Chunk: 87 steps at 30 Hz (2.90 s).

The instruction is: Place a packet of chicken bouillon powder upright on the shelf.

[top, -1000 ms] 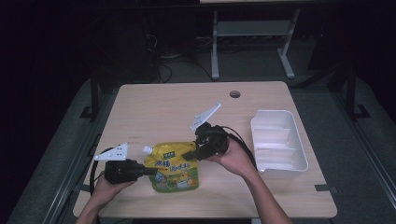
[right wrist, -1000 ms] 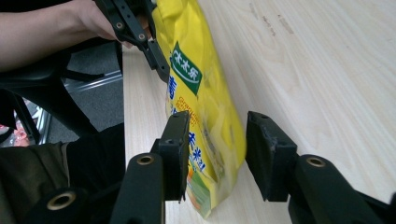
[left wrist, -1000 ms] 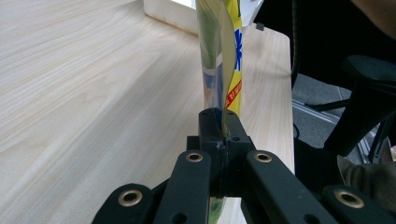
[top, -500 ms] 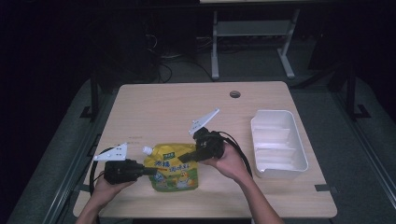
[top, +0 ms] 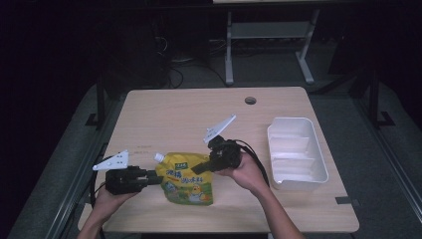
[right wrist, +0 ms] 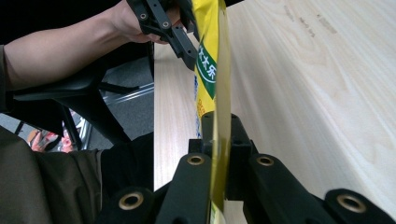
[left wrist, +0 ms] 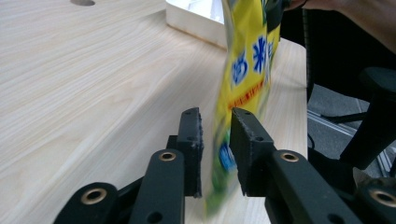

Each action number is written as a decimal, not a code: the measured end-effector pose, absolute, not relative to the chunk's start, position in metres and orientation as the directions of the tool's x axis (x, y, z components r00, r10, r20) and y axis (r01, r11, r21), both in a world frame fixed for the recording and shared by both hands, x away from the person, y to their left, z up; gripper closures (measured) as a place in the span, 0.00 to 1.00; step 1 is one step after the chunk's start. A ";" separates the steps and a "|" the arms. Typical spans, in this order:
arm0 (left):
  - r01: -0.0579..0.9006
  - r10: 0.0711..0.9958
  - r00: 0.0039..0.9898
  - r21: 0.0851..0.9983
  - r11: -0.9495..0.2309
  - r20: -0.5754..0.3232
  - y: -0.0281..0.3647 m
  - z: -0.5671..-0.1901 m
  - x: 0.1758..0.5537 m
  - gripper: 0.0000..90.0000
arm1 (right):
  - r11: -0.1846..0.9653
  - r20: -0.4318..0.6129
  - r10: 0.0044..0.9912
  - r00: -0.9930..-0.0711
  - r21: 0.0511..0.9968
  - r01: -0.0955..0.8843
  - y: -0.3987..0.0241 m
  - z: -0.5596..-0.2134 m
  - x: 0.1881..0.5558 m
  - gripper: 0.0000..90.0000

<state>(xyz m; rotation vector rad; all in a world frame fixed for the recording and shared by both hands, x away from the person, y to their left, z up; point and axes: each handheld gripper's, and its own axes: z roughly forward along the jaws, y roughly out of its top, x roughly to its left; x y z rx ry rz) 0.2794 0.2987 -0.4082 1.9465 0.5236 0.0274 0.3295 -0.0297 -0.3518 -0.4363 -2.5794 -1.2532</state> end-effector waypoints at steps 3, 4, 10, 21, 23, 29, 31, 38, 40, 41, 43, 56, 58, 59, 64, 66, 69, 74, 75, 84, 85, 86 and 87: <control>0.352 0.393 0.897 0.864 -0.359 -0.202 0.302 -0.412 0.280 0.77 | 0.579 0.319 0.174 -0.932 0.732 0.359 -0.037 -0.345 0.330 1.00; 0.354 0.397 0.895 0.863 -0.360 -0.202 0.303 -0.413 0.280 0.76 | 0.577 0.320 0.167 -0.933 0.735 0.356 -0.040 -0.342 0.331 1.00; 0.394 0.435 0.873 0.845 -0.361 -0.221 0.305 -0.417 0.283 0.70 | 0.580 0.292 0.210 -0.933 0.731 0.359 -0.052 -0.331 0.335 1.00; 0.397 0.456 0.867 0.831 -0.389 -0.201 0.306 -0.422 0.283 0.68 | 0.596 0.200 0.234 -0.951 0.744 0.303 -0.079 -0.320 0.335 1.00; 0.400 0.460 0.865 0.829 -0.391 -0.200 0.307 -0.422 0.283 0.68 | 0.590 0.191 0.237 -0.953 0.750 0.298 -0.085 -0.316 0.336 1.00; 0.399 0.455 0.867 0.830 -0.389 -0.203 0.307 -0.422 0.283 0.66 | 0.578 0.182 0.246 -0.952 0.761 0.294 -0.102 -0.303 0.336 1.00; 0.399 0.455 0.867 0.829 -0.392 -0.202 0.306 -0.423 0.283 0.65 | 0.567 0.185 0.252 -0.950 0.767 0.300 -0.109 -0.298 0.337 1.00; 0.405 0.454 0.867 0.823 -0.399 -0.207 0.307 -0.425 0.284 0.63 | 0.550 0.173 0.275 -0.946 0.778 0.303 -0.127 -0.282 0.336 1.00; 0.405 0.454 0.867 0.822 -0.400 -0.205 0.307 -0.426 0.284 0.62 | 0.552 0.165 0.282 -0.945 0.778 0.300 -0.131 -0.279 0.336 1.00; 0.405 0.454 0.867 0.822 -0.400 -0.206 0.307 -0.426 0.284 0.62 | 0.553 0.164 0.287 -0.944 0.776 0.303 -0.133 -0.277 0.336 1.00; 0.406 0.453 0.867 0.821 -0.401 -0.207 0.307 -0.426 0.284 0.62 | 0.551 0.160 0.296 -0.942 0.777 0.305 -0.137 -0.274 0.335 1.00; 0.415 0.461 0.862 0.817 -0.401 -0.212 0.309 -0.428 0.285 0.61 | 0.527 0.151 0.363 -0.920 0.781 0.336 -0.172 -0.260 0.336 0.99; 0.416 0.462 0.861 0.817 -0.400 -0.212 0.310 -0.428 0.285 0.61 | 0.520 0.149 0.377 -0.914 0.783 0.342 -0.179 -0.259 0.335 0.99; 0.416 0.463 0.861 0.817 -0.400 -0.212 0.310 -0.429 0.285 0.60 | 0.517 0.145 0.386 -0.911 0.784 0.344 -0.183 -0.258 0.335 0.99; 0.418 0.463 0.860 0.816 -0.398 -0.215 0.311 -0.430 0.286 0.60 | 0.507 0.140 0.412 -0.900 0.786 0.355 -0.197 -0.255 0.333 1.00; 0.421 0.463 0.859 0.815 -0.398 -0.218 0.311 -0.430 0.286 0.60 | 0.502 0.143 0.425 -0.894 0.785 0.363 -0.203 -0.253 0.332 1.00; 0.420 0.461 0.860 0.815 -0.398 -0.218 0.310 -0.430 0.286 0.60 | 0.494 0.139 0.448 -0.883 0.785 0.374 -0.215 -0.253 0.332 1.00; 0.422 0.461 0.859 0.817 -0.393 -0.222 0.311 -0.430 0.286 0.60 | 0.487 0.140 0.471 -0.871 0.782 0.389 -0.227 -0.253 0.331 0.99; 0.422 0.461 0.859 0.817 -0.393 -0.221 0.311 -0.430 0.286 0.60 | 0.484 0.139 0.476 -0.869 0.783 0.390 -0.230 -0.253 0.330 0.99; 0.424 0.459 0.860 0.813 -0.399 -0.223 0.310 -0.431 0.286 0.60 | 0.460 0.137 0.520 -0.843 0.787 0.412 -0.255 -0.255 0.324 0.99; 0.423 0.459 0.860 0.813 -0.400 -0.222 0.310 -0.431 0.286 0.60 | 0.457 0.139 0.525 -0.840 0.786 0.416 -0.258 -0.255 0.323 0.99; 0.423 0.458 0.861 0.813 -0.400 -0.222 0.310 -0.431 0.286 0.60 | 0.454 0.139 0.529 -0.837 0.787 0.418 -0.260 -0.255 0.323 0.99; 0.423 0.459 0.861 0.813 -0.401 -0.222 0.310 -0.431 0.286 0.60 | 0.451 0.138 0.533 -0.835 0.788 0.419 -0.263 -0.256 0.322 0.99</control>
